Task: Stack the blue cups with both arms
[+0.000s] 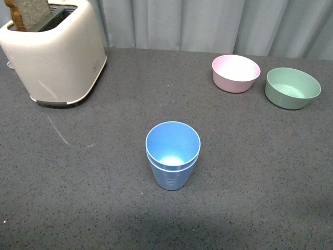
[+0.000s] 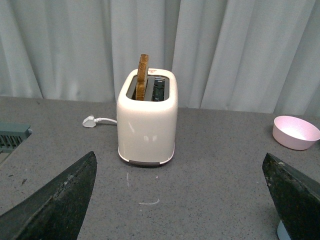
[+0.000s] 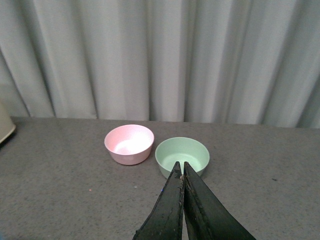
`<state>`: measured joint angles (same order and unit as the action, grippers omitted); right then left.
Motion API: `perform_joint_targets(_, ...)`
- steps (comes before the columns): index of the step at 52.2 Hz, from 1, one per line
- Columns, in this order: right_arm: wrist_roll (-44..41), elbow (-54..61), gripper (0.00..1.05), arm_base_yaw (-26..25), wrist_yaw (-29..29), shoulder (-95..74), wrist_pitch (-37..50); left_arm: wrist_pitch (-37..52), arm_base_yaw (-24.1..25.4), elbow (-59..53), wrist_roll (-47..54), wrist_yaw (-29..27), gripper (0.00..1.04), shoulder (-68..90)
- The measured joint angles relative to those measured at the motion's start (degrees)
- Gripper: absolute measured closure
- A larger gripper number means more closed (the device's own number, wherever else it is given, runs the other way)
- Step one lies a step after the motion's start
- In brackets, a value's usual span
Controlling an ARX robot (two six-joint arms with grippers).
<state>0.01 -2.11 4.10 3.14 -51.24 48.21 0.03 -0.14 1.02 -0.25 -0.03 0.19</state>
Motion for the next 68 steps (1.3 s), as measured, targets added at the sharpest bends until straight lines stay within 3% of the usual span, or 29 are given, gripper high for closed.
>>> perform_joint_targets(5,0.00,1.09,1.04,-3.80,-2.58,6.14,-5.18,0.00,0.00,0.00,0.00,0.02,0.07,0.00)
perform_joint_targets(31,0.00,1.95,1.04,-3.96,-3.04,26.03,-23.08,0.00,0.00,0.00,0.00,0.02,0.07,0.00)
perform_joint_targets(68,0.00,1.95,1.04,-3.96,-3.06,40.52,-37.24,0.00,0.00,0.00,0.00,0.02,0.07,0.00)
